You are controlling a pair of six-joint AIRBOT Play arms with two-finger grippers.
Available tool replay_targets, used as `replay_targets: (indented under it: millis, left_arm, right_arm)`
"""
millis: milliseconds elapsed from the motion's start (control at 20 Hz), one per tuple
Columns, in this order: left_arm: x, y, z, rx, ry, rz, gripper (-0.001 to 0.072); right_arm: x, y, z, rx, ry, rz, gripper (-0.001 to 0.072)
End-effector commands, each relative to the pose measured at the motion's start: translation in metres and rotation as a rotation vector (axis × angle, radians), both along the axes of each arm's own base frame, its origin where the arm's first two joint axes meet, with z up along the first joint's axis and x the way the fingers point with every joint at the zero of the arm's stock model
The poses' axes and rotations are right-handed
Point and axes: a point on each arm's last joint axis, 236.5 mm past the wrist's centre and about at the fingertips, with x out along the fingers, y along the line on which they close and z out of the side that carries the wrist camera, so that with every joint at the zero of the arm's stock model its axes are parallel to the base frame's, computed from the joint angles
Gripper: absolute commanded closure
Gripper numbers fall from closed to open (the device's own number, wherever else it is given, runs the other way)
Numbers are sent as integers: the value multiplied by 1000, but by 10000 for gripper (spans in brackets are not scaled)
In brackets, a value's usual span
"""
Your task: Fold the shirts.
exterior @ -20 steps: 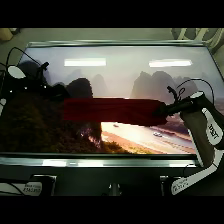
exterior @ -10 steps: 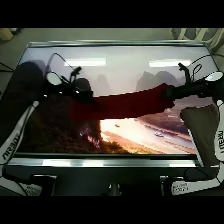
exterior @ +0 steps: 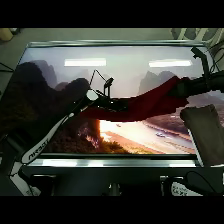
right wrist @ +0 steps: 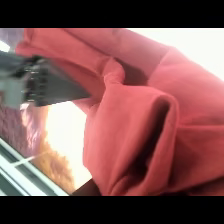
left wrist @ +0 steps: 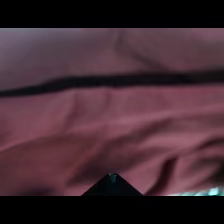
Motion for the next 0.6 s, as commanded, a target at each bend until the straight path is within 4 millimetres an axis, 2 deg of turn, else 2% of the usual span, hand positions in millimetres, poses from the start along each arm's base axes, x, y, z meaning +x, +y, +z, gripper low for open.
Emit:
replay_targets:
  millis: [0, 150, 300, 350, 450, 550]
  left_arm:
    - [-18, -49, 4, -122, 94, 13, 683]
    - [-50, -84, -3, -126, 99, -49, 683]
    - [-52, -93, -5, -125, 77, -34, 683]
    - [-49, -87, -2, -126, 76, -42, 686]
    - [-34, -61, 11, -125, 53, -88, 689]
    - [-4, -13, 34, -54, -52, -98, 690]
  right_arm:
    - [-32, -1, 19, -52, 13, 19, 696]
    - [-44, -10, 24, -119, 6, 11, 696]
    - [-45, -30, 13, -212, 27, -18, 696]
    - [-41, -35, 11, -233, 17, -35, 696]
    - [-31, -37, 6, -223, 18, -61, 697]
    - [-22, -25, -5, -204, 32, -35, 697]
